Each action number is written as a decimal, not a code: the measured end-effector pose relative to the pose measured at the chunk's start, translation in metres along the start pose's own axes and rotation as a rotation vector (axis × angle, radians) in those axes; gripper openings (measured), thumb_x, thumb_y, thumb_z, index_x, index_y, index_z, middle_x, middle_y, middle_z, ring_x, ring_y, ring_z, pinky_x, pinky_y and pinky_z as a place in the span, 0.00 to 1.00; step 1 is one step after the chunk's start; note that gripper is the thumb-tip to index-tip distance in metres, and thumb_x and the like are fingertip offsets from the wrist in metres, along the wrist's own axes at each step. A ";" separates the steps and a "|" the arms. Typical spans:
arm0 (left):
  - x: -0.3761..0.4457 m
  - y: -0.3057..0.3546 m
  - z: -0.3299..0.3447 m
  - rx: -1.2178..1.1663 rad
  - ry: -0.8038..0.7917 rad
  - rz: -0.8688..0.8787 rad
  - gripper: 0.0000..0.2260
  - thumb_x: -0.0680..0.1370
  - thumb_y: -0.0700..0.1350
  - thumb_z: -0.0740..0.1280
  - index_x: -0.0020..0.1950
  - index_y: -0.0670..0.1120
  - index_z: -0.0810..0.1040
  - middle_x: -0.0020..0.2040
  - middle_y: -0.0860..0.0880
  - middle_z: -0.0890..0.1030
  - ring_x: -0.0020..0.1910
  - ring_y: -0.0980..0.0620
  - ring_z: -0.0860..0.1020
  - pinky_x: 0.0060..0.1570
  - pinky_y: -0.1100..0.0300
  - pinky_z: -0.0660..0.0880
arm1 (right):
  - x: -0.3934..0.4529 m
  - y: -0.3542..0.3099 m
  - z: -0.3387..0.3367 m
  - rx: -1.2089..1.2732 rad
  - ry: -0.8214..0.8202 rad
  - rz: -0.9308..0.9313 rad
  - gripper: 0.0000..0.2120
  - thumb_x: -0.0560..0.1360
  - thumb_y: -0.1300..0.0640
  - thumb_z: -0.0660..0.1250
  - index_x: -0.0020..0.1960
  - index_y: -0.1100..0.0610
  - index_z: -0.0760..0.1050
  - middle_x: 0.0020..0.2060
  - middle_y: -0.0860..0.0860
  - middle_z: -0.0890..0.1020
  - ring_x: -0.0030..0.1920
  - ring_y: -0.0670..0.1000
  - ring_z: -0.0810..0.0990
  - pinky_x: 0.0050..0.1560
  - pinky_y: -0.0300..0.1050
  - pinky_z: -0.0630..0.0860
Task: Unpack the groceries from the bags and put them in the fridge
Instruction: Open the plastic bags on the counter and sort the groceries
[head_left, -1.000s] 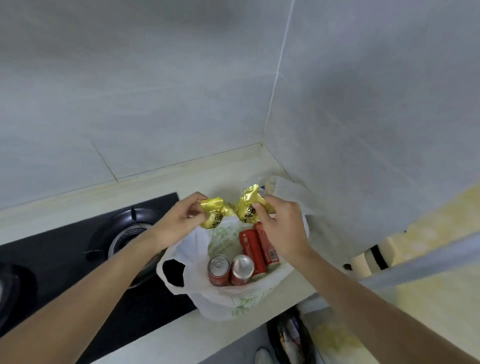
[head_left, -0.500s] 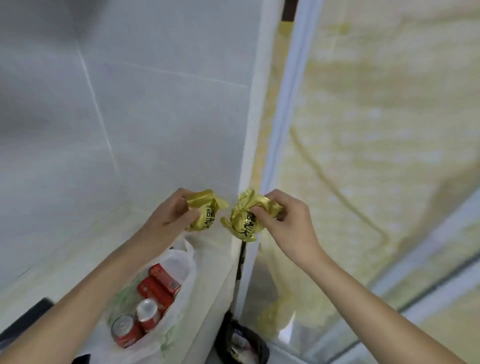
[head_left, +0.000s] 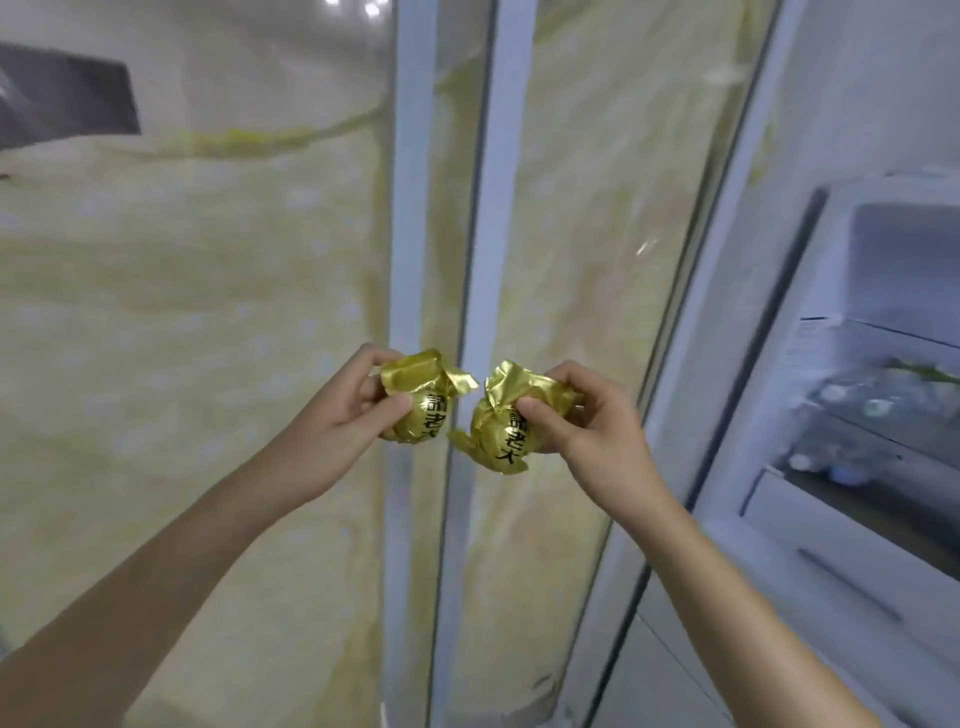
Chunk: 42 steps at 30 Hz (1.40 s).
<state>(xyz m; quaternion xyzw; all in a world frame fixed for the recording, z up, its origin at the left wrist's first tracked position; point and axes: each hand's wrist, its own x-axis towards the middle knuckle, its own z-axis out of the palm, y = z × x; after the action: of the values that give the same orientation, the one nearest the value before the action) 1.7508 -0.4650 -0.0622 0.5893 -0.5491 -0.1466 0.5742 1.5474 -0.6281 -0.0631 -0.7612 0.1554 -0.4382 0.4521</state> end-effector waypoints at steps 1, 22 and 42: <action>0.020 0.001 0.020 -0.039 -0.032 0.019 0.09 0.83 0.35 0.62 0.63 0.42 0.72 0.47 0.49 0.84 0.46 0.56 0.82 0.48 0.65 0.78 | 0.001 0.001 -0.023 -0.032 0.063 0.010 0.06 0.77 0.65 0.74 0.45 0.63 0.77 0.34 0.57 0.78 0.38 0.54 0.82 0.41 0.58 0.86; 0.181 0.171 0.401 -0.688 -0.774 0.456 0.07 0.84 0.42 0.62 0.61 0.48 0.72 0.51 0.42 0.83 0.48 0.50 0.85 0.53 0.53 0.83 | -0.090 -0.168 -0.277 -1.252 1.081 0.157 0.05 0.74 0.56 0.71 0.42 0.53 0.75 0.35 0.51 0.80 0.42 0.60 0.79 0.40 0.54 0.79; 0.105 0.262 0.534 0.052 -0.828 1.039 0.16 0.79 0.63 0.58 0.61 0.56 0.74 0.55 0.50 0.83 0.58 0.42 0.78 0.62 0.46 0.72 | -0.192 -0.213 -0.338 -1.954 0.893 0.876 0.12 0.77 0.58 0.71 0.58 0.51 0.76 0.49 0.53 0.82 0.46 0.61 0.80 0.41 0.51 0.78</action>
<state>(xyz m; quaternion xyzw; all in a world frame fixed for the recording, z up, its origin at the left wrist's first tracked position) 1.2335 -0.7573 0.0471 0.1565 -0.9404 -0.0515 0.2974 1.1310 -0.5777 0.0820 -0.4446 0.8234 -0.1670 -0.3104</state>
